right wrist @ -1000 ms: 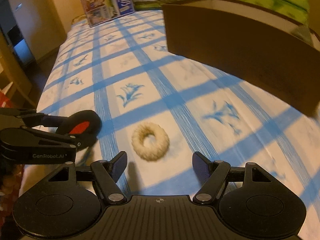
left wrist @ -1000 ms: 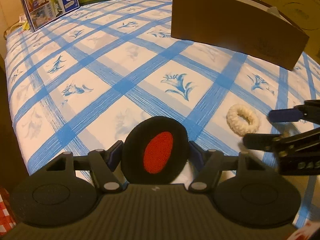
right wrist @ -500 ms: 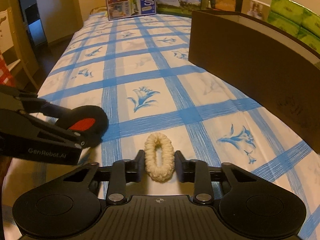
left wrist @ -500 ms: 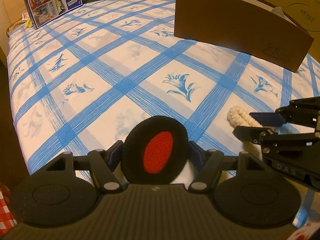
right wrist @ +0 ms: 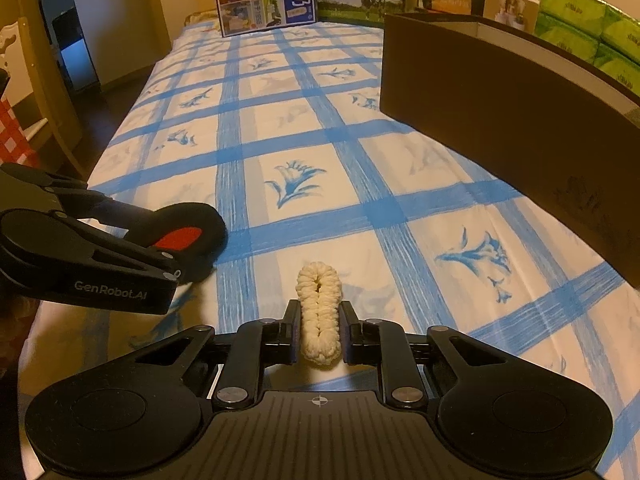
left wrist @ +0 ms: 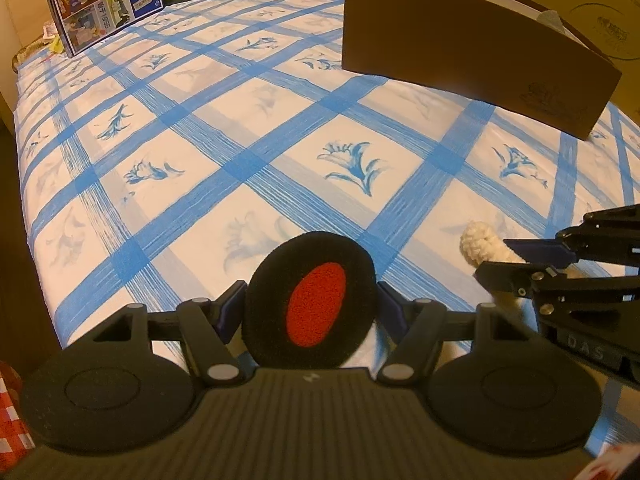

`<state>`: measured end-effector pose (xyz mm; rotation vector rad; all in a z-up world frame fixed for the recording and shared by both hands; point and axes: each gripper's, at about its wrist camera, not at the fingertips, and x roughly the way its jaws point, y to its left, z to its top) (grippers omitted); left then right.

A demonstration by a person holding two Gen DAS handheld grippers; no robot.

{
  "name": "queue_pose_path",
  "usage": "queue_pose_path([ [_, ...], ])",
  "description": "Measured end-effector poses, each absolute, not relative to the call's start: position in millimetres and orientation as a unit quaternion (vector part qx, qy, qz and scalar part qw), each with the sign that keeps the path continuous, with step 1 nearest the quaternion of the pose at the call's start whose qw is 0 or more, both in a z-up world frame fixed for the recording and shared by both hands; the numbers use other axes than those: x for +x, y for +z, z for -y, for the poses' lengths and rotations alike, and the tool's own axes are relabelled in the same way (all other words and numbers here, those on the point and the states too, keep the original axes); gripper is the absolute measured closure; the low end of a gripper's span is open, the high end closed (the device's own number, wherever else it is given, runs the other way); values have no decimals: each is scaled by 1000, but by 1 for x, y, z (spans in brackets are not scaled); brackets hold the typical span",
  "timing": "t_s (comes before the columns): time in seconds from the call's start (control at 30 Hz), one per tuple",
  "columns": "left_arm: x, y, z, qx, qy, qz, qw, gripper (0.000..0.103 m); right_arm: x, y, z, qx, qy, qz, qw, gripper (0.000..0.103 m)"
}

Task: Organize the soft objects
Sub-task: 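Carry the black-red pad and cream ring over the brown box with both grippers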

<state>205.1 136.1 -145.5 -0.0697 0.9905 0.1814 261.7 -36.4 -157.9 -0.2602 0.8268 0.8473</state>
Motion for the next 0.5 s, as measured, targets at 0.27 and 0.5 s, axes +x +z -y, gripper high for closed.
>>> queue_pose_path([
  [0.27, 198, -135, -124, -37, 78, -474, 876, 36, 255, -149, 54, -99, 395, -402, 820, 84],
  [0.5, 196, -115, -111, -36, 65, -464, 883, 36, 251, -133, 79, -69, 384, -407, 826, 84],
])
